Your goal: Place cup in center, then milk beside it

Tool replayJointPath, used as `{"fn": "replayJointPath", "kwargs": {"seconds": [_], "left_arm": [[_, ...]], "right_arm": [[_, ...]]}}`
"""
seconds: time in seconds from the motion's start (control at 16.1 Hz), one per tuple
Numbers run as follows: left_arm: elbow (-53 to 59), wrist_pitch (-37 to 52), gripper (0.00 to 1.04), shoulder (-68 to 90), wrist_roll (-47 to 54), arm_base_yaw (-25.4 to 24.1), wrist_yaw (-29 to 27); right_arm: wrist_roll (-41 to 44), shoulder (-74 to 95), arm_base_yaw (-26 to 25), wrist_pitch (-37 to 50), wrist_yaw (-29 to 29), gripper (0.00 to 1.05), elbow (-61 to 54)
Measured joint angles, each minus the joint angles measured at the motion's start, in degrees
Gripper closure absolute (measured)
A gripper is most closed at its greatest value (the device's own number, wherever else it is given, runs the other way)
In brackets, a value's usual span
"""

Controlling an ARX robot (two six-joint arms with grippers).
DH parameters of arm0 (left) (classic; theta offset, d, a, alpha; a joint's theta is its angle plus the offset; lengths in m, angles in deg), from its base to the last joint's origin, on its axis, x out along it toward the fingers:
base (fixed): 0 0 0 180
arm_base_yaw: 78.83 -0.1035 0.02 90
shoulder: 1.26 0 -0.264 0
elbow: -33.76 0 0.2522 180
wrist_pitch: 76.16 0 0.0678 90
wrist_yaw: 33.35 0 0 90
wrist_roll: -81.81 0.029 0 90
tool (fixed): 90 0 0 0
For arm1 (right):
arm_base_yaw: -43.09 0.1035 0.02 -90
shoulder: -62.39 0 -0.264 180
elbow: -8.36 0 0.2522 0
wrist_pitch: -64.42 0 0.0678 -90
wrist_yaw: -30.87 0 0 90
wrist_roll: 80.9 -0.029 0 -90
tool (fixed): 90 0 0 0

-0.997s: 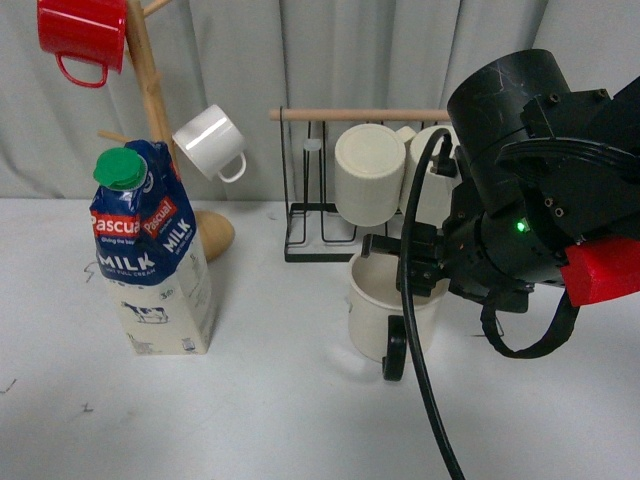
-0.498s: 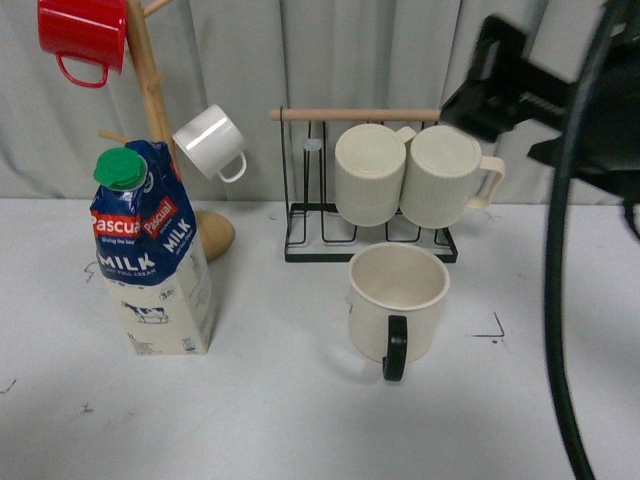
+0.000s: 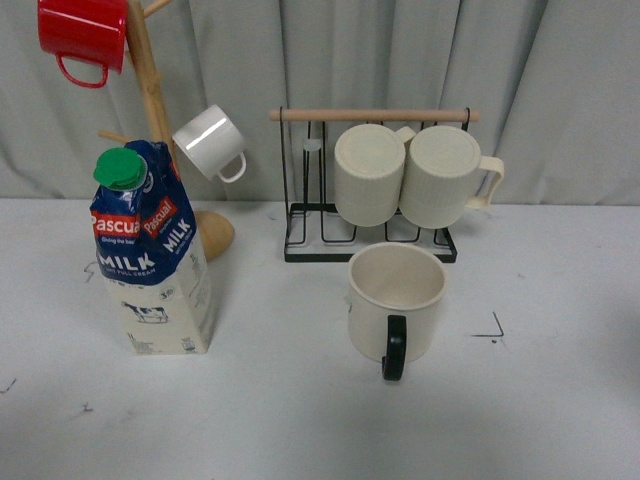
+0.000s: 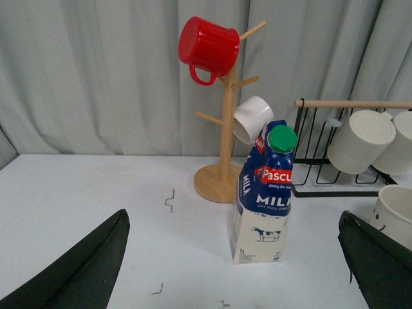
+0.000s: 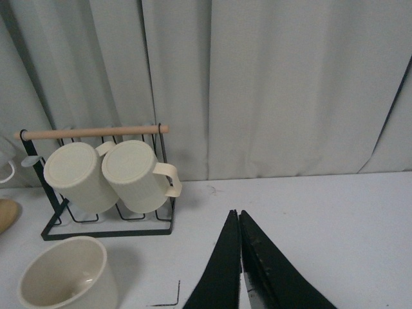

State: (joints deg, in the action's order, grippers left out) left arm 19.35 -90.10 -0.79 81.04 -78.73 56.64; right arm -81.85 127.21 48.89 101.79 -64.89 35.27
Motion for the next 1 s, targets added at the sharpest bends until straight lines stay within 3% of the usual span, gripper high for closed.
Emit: {"fn": "replayJointPath", "kwargs": {"seconds": [0.06, 0.25, 0.5, 0.56, 1.0], "left_arm": [[0.0, -0.02, 0.07, 0.0, 0.0, 0.0, 0.0], [0.0, 0.0, 0.07, 0.0, 0.0, 0.0, 0.0], [0.0, 0.0, 0.07, 0.0, 0.0, 0.0, 0.0], [0.0, 0.0, 0.07, 0.0, 0.0, 0.0, -0.02], [0.0, -0.02, 0.07, 0.0, 0.0, 0.0, 0.0]], "right_arm": [[0.52, -2.93, -0.77, -0.59, 0.59, 1.03, -1.68], [0.61, -8.96, -4.15, -3.76, 4.79, 1.03, -5.64], [0.61, -17.11, -6.12, -7.8, 5.51, 1.03, -8.81], [0.59, -16.94, -6.12, -4.72, 5.53, 1.03, -10.6], [0.61, -32.94, -6.12, -20.22, 5.57, 1.03, -12.46]]}}
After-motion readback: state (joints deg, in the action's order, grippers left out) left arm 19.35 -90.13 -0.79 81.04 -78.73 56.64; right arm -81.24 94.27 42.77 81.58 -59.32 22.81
